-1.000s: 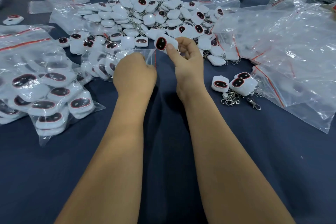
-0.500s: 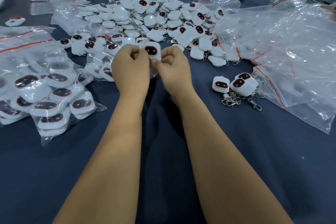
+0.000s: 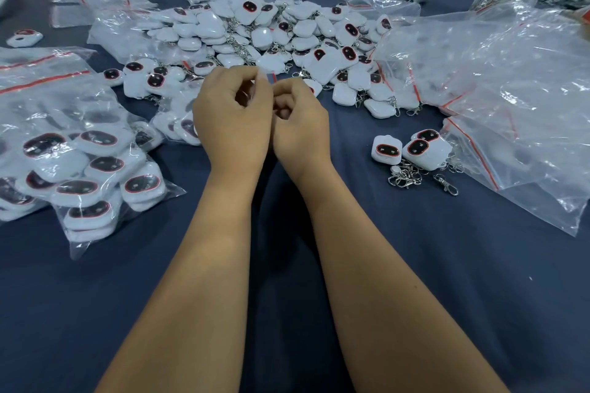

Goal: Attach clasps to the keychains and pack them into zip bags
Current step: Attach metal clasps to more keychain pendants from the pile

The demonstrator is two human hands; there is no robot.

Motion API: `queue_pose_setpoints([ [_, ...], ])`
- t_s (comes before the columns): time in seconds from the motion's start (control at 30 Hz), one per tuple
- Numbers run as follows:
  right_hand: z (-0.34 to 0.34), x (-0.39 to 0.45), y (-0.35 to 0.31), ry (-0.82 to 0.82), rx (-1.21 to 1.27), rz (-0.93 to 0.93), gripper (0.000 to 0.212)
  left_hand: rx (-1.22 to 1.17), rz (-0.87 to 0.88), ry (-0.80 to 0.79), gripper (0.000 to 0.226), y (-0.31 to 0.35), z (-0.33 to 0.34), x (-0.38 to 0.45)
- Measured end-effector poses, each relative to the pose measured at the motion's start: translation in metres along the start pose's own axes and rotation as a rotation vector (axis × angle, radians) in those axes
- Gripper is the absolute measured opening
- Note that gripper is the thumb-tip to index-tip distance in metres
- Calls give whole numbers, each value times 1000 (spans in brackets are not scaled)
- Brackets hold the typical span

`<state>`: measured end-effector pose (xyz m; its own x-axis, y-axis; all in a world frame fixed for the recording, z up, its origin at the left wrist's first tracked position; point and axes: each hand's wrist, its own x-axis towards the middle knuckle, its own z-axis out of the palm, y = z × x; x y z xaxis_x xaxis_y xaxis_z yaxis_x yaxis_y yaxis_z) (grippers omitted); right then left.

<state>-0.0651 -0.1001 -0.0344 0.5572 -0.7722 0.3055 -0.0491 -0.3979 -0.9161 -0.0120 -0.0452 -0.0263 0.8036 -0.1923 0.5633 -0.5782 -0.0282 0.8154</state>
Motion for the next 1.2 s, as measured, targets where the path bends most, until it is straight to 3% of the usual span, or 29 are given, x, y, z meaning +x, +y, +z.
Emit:
queue_pose_setpoints([
  [0.13,3,3,7,-132,-325,-111,20,-57,21,20,12,0,0,0],
  [0.23,7,4,7,-197,-382,-148,21,-31,-4,-35,11,0,0,1],
  [0.4,-6,2,4,118,-39,-51,30,240,-33,-166,15,-9,4,5],
  [0.53,-16,15,5,263,-230,-16,29,555,39,-254,32,-13,9,1],
  [0.6,-24,29,7,273,-390,5,32,597,62,-269,40,-12,12,-2],
  [0.8,-45,73,19,209,-618,23,55,650,44,-306,37,-15,17,-1],
  [0.93,-35,89,25,-117,-786,232,65,634,12,-361,31,-16,18,0],
  [1.0,-28,84,31,-250,-930,191,63,639,-28,-329,29,-15,19,1],
  [1.2,-29,57,40,-183,-898,15,58,674,-50,-261,35,-17,19,3],
])
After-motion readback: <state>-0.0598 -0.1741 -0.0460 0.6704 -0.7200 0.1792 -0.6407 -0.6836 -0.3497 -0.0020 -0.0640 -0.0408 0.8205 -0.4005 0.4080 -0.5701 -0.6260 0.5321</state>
